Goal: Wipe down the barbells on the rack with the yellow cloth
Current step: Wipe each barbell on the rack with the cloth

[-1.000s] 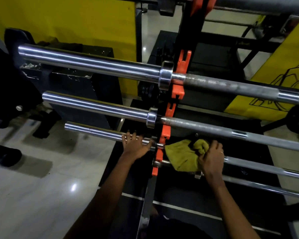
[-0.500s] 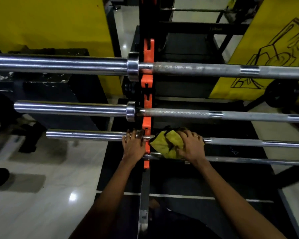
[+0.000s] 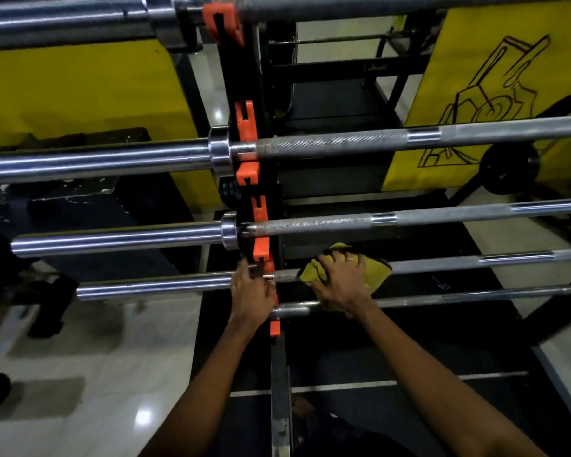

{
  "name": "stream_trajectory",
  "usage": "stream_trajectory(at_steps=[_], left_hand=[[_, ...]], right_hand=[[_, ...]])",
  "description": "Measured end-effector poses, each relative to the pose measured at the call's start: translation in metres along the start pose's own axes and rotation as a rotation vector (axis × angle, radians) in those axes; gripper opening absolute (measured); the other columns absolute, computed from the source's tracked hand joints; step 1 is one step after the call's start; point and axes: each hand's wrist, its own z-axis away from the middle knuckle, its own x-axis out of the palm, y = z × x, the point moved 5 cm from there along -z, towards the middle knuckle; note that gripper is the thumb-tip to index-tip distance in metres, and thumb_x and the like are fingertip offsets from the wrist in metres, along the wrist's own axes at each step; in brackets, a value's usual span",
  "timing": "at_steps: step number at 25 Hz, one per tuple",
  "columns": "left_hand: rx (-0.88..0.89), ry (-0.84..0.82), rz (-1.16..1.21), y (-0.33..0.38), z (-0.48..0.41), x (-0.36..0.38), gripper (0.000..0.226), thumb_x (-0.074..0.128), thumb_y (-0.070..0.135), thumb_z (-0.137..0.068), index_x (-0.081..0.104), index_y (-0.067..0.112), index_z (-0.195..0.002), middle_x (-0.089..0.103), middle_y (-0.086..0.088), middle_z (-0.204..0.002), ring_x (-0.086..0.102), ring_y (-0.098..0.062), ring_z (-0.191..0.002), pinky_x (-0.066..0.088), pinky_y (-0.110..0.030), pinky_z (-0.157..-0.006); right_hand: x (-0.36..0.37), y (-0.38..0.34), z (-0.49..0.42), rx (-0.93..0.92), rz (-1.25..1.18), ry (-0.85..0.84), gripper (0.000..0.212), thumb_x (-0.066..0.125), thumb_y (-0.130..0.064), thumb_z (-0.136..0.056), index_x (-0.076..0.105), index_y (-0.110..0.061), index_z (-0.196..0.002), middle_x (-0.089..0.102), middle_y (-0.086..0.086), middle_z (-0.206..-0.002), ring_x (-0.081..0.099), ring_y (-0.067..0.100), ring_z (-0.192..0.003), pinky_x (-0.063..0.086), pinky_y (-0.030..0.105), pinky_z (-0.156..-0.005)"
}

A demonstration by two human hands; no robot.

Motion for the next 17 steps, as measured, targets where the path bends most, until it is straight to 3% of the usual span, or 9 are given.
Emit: stream_trajectory(at_steps=[3, 6, 9, 12, 14, 15, 17], left_hand=[[0.223, 0.042, 0.001, 0.022, 0.007, -0.003, 0.058, 0.053, 0.022, -0.089, 0.042, 0.002, -0.143, 0.038, -0.026, -0.147, 0.035, -0.043, -0.136, 0.032, -0.053, -0.112], [0.172, 0.039, -0.033, 0.023, 0.003, -0.006, 0.056, 0.058, 0.019, -0.09, 0.045, 0.004, -0.142, 0.043, -0.028, -0.143, 0.044, -0.044, -0.13, 0.041, -0.053, -0.106], [0.186, 0.005, 0.007, 0.037, 0.004, 0.008, 0.052, 0.05, 0.024, -0.088, 0.05, 0.009, -0.138, 0.051, -0.02, -0.131, 0.057, -0.038, -0.111, 0.052, -0.047, -0.089], [0.252, -0.106, -0.016, 0.056, 0.0, 0.041, 0.059, 0.038, 0.038, -0.089, 0.045, 0.014, -0.144, 0.047, -0.018, -0.142, 0.047, -0.038, -0.13, 0.038, -0.05, -0.107], [0.226, -0.169, -0.074, 0.06, -0.007, 0.051, 0.072, 0.022, 0.051, -0.088, 0.032, 0.018, -0.15, 0.038, -0.014, -0.152, 0.033, -0.034, -0.142, 0.021, -0.046, -0.116], [0.209, -0.198, -0.093, 0.061, -0.011, 0.052, 0.079, 0.013, 0.057, -0.084, 0.024, 0.02, -0.153, 0.03, -0.011, -0.157, 0.024, -0.031, -0.146, 0.014, -0.044, -0.118], [0.184, -0.242, -0.119, 0.063, -0.013, 0.052, 0.086, 0.002, 0.063, -0.079, 0.012, 0.024, -0.155, 0.015, -0.007, -0.162, 0.01, -0.028, -0.149, 0.003, -0.041, -0.119]], right_hand=[[-0.005, 0.063, 0.003, 0.075, -0.027, 0.074, 0.072, 0.036, -0.07, -0.076, 0.052, -0.032, -0.134, 0.059, 0.006, -0.133, 0.055, 0.036, -0.118, 0.037, 0.052, -0.104], [-0.003, 0.118, 0.03, 0.315, -0.109, 0.232, 0.067, 0.042, -0.065, -0.076, 0.054, -0.029, -0.131, 0.057, 0.01, -0.132, 0.048, 0.04, -0.126, 0.038, 0.055, -0.104], [0.007, 0.104, 0.039, 0.483, -0.165, 0.266, 0.062, 0.054, -0.051, -0.076, 0.057, -0.024, -0.132, 0.054, 0.012, -0.139, 0.037, 0.045, -0.137, 0.036, 0.061, -0.105], [0.013, 0.089, 0.041, 0.443, -0.26, 0.254, 0.064, 0.067, -0.039, -0.075, 0.053, -0.026, -0.136, 0.047, 0.008, -0.147, 0.031, 0.045, -0.142, 0.036, 0.063, -0.106], [0.009, 0.103, 0.05, 0.426, -0.379, 0.356, 0.072, 0.071, -0.037, -0.073, 0.046, -0.025, -0.139, 0.04, 0.01, -0.15, 0.032, 0.042, -0.141, 0.037, 0.059, -0.108], [0.007, 0.113, 0.055, 0.512, -0.503, 0.447, 0.079, 0.076, -0.036, -0.072, 0.042, -0.022, -0.143, 0.035, 0.014, -0.152, 0.032, 0.042, -0.141, 0.036, 0.057, -0.111], [0.012, 0.129, 0.065, 0.852, -0.862, 0.553, 0.102, 0.086, -0.036, -0.072, 0.027, -0.016, -0.153, 0.025, 0.019, -0.156, 0.032, 0.04, -0.141, 0.033, 0.052, -0.115]])
